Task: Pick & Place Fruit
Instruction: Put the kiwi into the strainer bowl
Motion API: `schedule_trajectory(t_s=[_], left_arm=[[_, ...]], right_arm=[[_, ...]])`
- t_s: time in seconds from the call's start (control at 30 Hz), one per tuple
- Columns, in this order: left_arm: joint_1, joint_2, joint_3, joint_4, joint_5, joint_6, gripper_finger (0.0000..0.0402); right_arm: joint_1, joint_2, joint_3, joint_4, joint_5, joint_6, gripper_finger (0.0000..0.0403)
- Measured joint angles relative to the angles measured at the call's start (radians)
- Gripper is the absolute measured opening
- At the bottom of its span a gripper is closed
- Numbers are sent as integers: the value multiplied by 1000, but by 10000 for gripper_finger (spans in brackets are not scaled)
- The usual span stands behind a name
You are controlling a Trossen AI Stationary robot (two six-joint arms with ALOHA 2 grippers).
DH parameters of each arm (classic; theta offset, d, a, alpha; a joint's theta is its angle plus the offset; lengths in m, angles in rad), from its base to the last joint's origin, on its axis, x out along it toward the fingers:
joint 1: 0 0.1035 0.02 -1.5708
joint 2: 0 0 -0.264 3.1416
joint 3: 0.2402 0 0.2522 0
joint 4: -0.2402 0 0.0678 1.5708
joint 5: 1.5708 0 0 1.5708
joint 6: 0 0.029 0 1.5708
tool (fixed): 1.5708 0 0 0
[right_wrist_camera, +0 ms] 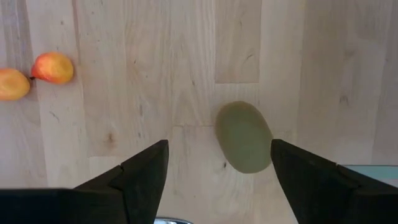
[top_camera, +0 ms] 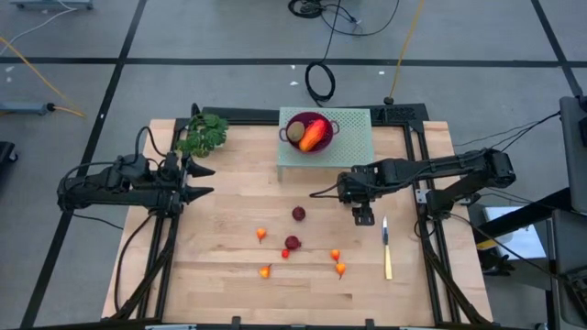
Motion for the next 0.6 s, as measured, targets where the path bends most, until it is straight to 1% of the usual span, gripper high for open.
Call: schedule_trajectory(t_s=[0.17, 0.3, 0.6], left_arm=[[0, 0, 0, 0, 0, 0, 273], [0, 0, 0, 0, 0, -3, 273], [0, 0, 0, 0, 0, -2, 273]], right_arm=[[0, 0, 0, 0, -4, 0, 279], [0, 0, 0, 0, -32, 0, 279], [0, 0, 0, 0, -26, 0, 279]])
